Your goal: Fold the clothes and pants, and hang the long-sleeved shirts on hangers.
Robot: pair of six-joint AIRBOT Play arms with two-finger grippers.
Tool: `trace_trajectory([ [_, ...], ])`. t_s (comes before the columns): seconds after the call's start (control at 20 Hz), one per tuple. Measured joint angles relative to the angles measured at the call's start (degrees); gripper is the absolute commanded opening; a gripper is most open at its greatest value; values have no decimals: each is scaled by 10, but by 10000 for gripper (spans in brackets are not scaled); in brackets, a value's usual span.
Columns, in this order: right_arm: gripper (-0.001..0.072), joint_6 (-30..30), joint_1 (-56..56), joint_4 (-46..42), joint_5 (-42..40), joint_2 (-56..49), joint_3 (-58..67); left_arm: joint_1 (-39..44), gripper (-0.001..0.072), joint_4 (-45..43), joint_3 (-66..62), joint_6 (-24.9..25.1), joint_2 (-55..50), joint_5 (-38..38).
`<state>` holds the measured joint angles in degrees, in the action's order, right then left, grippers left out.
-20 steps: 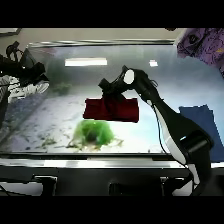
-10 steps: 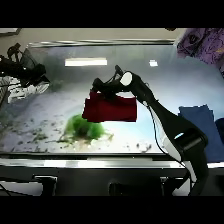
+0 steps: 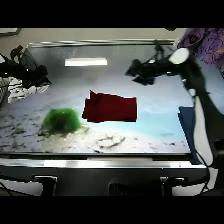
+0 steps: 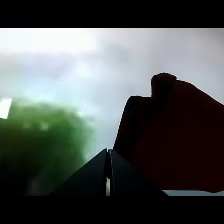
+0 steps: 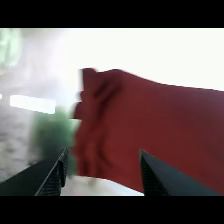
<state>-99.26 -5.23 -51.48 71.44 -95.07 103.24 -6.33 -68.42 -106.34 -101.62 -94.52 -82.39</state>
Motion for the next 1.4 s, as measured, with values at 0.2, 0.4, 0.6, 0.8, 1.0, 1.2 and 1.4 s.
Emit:
trace_trajectory([
  [0.2,520,84,119,19,53,10,-86,0,15,-3,0,0,-1,5],
  [0.4,520,170,157,85,29,-1,-221,0,14,-4,0,0,-1,7],
  [0.6,518,240,143,153,-14,-37,-304,0,15,-4,0,0,-1,8],
  [0.8,514,269,104,181,-59,-69,-329,0,14,-4,0,5,-1,8],
  [1.0,276,277,67,201,-109,-82,-335,0,15,-5,0,13,-1,8],
  [1.2,28,280,45,210,-139,-83,-336,0,15,-4,0,20,-1,8],
  [1.4,27,262,54,227,-146,-56,-311,0,15,-4,0,24,-1,8],
])
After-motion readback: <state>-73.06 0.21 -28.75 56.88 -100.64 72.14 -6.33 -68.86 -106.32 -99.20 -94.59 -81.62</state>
